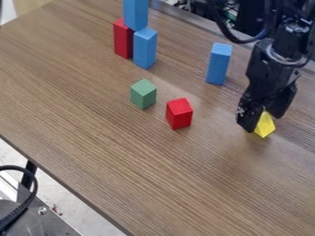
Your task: Put the yellow triangle to the top of blue block
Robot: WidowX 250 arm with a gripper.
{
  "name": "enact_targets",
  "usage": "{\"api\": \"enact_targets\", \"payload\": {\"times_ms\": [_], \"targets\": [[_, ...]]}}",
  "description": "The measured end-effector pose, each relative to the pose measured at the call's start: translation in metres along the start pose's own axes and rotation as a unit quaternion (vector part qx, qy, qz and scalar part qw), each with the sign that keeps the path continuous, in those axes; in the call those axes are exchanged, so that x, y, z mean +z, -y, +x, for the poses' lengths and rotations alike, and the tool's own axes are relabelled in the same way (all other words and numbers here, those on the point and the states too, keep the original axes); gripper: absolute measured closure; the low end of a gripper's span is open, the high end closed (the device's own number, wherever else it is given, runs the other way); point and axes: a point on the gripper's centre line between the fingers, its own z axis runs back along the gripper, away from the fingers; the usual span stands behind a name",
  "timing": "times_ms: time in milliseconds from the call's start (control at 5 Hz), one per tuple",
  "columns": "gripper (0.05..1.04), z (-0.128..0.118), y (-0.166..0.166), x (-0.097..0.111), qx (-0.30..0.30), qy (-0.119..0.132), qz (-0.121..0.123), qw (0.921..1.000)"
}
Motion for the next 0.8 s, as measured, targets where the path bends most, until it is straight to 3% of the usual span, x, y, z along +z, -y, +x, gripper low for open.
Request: {"api": "enact_targets", "payload": {"times_ms": [200, 400, 600, 800], "targets": [[0.133, -0.0022, -0.0004, -0.0111, 0.004, -0.007, 0.014, 0.9999], [0.419, -0.0007, 0.0033, -0.0145, 0.015, -0.013, 0.017, 0.9996], [0.523, 0.0014, 0.0032, -0.0132, 0.013, -0.012, 0.022, 0.9996], [0.523, -0.0017, 0.0021, -0.012, 0.002, -0.026, 0.027, 0.9993]]}}
